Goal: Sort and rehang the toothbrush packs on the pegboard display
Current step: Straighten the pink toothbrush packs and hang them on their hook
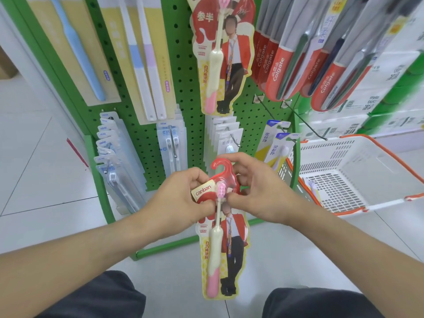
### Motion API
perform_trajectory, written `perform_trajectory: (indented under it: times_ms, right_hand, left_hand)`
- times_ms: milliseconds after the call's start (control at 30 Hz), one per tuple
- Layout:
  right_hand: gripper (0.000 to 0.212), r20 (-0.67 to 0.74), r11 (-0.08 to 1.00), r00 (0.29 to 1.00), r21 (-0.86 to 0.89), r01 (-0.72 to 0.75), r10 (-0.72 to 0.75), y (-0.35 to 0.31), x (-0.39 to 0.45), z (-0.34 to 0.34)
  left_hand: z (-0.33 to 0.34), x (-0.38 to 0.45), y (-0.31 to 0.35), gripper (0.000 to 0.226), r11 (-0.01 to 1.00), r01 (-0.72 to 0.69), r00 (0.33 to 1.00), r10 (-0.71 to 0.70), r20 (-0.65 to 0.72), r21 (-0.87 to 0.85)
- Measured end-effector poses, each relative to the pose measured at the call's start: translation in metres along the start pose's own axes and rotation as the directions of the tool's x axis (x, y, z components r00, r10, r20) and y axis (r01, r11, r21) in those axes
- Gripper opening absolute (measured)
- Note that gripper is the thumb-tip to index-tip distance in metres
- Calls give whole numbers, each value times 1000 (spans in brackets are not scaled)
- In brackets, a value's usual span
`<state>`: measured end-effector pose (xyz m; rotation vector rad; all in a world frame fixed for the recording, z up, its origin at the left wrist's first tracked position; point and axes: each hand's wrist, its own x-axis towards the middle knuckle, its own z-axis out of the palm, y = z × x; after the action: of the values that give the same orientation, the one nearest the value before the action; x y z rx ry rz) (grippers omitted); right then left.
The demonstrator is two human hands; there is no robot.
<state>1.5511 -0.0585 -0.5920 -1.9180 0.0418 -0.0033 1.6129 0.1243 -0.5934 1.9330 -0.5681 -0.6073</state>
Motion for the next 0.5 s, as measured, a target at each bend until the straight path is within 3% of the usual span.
perform_trajectory:
  times_ms: [167, 333, 500]
  right_hand:
    - [69, 32, 998, 998, -10, -57, 57, 1, 0, -1]
    - [82, -22, 986, 988, 70, -153, 154, 0, -1, 0]
    - [36, -217, 997, 976, -72, -25, 8, -4, 1, 1]
  left_hand:
    - [0, 0, 1, 18, 1000, 9, 1000, -9, -4, -22]
    - [1, 0, 2, 19, 995, 46, 998, -49, -37, -90]
    - [2, 0, 2, 22, 994, 36, 997, -43, -66, -104]
